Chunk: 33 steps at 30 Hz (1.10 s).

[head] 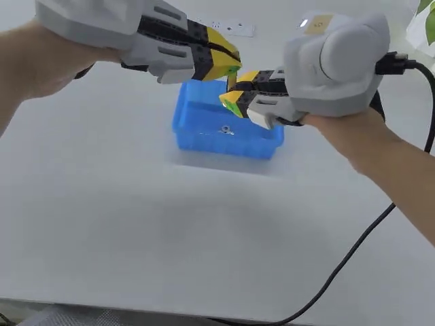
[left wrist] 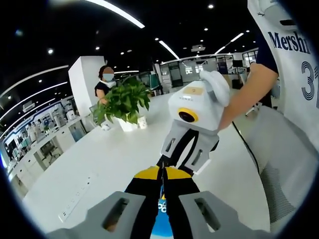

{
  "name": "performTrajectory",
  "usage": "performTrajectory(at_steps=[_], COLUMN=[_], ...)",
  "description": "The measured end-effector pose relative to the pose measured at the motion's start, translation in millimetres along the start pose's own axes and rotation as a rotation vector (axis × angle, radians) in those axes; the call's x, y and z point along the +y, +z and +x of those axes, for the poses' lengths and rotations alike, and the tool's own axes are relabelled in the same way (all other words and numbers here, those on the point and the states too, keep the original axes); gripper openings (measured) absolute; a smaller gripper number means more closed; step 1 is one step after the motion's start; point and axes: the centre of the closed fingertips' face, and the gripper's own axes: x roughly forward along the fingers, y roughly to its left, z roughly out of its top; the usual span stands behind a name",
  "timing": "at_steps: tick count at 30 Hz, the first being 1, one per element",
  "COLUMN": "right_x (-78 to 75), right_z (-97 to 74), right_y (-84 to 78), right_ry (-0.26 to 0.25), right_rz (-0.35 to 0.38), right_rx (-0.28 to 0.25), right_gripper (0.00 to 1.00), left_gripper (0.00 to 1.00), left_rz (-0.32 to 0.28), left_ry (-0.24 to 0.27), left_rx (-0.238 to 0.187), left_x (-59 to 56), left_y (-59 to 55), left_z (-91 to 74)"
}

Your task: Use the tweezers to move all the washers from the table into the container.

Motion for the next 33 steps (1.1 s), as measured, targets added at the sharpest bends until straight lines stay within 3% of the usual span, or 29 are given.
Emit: performTrajectory(at_steps=[13,29,33], right_x=[-4.6,-0.7,0.0], right_z=[17.1,11.2,4.4], right_y=[-33.3,-35.8,-30.6], right_ry=[0.02,0.004,-0.004], right_rz=[0.048,0.073,0.06], right_rx=[0.083,0.091,0.076], right_gripper=[0.12,0.13,0.13], left_gripper=[0.05,0.05,0.05], left_rz=[-0.058,-0.058,-0.048], left_ry=[-0.034,-0.025,-0.016], left_rx=[0.041,0.052,0.045], left_x=[1.0,-1.7,-4.0], left_y=[-30.5,-32.8,-26.3], left_z=[20.0,19.0,13.3])
